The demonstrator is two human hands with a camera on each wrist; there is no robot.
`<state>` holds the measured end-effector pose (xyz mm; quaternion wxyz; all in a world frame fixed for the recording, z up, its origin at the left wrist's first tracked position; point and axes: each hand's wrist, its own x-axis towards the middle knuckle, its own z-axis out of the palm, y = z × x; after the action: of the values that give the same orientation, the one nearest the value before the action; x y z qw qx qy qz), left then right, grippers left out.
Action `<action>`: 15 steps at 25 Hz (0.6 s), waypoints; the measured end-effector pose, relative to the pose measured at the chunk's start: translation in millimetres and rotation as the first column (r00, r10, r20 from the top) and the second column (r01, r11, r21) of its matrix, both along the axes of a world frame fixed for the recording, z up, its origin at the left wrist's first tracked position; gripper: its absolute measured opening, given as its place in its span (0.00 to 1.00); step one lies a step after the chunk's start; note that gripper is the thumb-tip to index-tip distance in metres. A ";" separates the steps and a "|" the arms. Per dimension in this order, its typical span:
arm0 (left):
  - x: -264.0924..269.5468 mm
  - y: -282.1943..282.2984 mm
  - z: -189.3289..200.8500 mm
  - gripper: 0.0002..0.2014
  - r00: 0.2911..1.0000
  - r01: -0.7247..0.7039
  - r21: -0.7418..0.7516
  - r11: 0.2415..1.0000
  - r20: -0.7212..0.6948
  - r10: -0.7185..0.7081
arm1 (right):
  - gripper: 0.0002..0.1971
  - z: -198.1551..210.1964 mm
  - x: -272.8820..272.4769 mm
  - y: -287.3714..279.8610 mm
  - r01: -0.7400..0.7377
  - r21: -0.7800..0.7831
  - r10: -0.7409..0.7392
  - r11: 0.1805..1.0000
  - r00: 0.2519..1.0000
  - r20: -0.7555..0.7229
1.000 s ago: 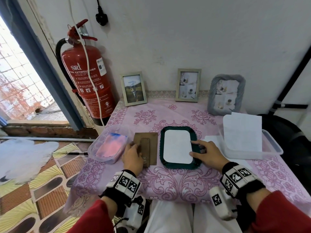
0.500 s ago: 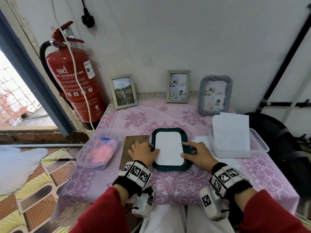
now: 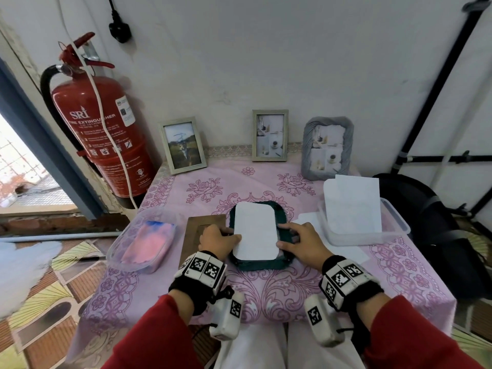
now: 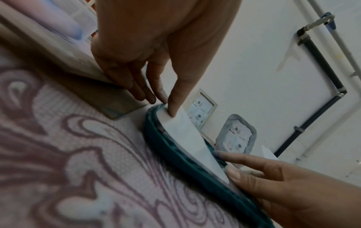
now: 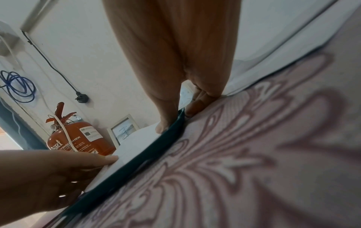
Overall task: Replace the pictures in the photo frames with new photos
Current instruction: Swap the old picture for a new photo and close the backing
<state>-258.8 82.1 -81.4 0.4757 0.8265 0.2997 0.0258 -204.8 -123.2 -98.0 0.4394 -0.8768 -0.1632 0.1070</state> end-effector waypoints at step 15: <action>6.5 26.1 4.4 0.11 0.983 -0.022 -0.264 0.964 0.172 0.070 | 0.23 11.9 -2.4 -0.9 0.003 -0.051 -0.004 0.999 1.000 -0.015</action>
<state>-252.3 108.2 -77.0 0.6046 0.7439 0.2756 0.0716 -207.1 -124.2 -86.1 0.4185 -0.8871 -0.1556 0.1169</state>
